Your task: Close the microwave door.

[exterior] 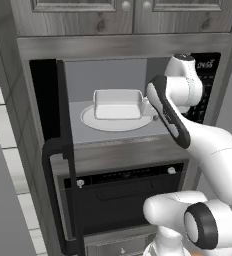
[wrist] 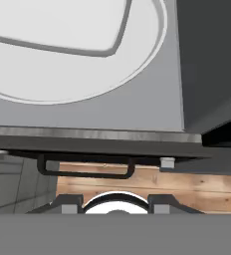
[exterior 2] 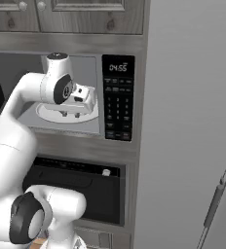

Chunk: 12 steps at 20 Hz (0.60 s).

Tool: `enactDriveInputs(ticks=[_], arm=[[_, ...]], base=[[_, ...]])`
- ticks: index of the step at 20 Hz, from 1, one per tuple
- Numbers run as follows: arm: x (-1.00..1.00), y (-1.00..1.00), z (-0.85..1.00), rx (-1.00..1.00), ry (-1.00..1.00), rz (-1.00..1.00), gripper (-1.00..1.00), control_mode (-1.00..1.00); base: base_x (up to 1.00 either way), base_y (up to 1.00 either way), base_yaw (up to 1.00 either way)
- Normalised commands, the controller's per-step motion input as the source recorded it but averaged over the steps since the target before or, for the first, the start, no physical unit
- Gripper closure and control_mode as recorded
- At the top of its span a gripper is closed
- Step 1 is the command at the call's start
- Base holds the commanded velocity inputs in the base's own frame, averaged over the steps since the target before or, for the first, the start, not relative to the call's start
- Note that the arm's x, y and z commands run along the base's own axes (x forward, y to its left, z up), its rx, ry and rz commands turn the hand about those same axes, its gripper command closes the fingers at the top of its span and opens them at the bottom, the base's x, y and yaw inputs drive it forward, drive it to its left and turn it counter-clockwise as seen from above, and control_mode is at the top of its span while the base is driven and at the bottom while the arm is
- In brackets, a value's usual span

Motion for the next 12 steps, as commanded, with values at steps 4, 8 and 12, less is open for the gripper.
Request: enactDriveInputs(ticks=[4,8,12], arm=[[-0.54,0.0,0.0,0.0,-0.03,0.0,-1.0,-1.0],[-1.0,0.21,0.0,-0.04,-0.18,-0.02,-1.0,-1.0],[-1.0,0.28,0.06,-0.05,-0.22,-0.03,-1.0,-1.0]], base=[[0.0,0.0,0.0],[0.0,0.0,0.0],[0.0,0.0,0.0]])
